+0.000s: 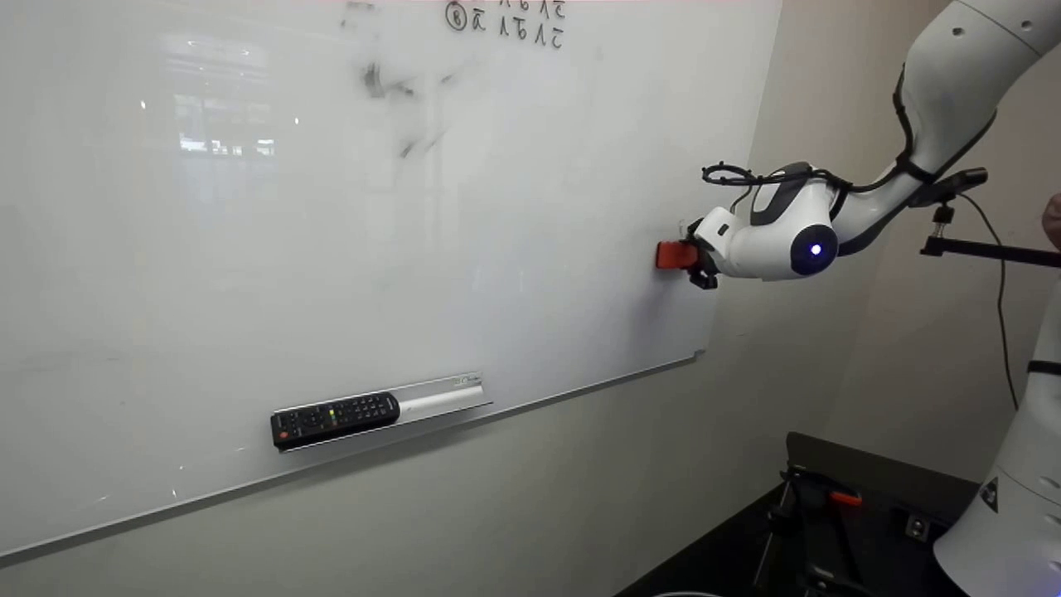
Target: Use the orange eraser to wipe the bottom right corner of the whiteboard
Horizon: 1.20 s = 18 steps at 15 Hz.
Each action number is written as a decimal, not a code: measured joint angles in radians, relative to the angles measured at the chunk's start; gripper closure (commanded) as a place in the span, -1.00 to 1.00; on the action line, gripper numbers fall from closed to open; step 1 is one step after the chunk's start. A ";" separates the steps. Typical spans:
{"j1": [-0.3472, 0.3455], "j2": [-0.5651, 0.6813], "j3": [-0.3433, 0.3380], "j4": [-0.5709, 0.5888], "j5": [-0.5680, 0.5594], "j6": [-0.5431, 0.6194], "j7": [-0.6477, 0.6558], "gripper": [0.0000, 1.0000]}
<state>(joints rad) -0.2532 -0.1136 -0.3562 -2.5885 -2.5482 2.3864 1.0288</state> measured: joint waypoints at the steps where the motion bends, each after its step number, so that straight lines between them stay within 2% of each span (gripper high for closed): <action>1: 0.001 -0.018 0.006 -0.005 -0.008 0.000 0.000 0.40; 8: 0.029 -0.103 0.020 -0.021 -0.032 0.000 0.000 0.40; 13: 0.034 -0.073 0.020 -0.013 -0.019 -0.001 -0.002 0.40; 18: 0.042 0.011 0.020 -0.005 -0.008 0.000 -0.002 0.40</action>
<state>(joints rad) -0.2110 -0.1021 -0.3357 -2.5938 -2.5557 2.3860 1.0267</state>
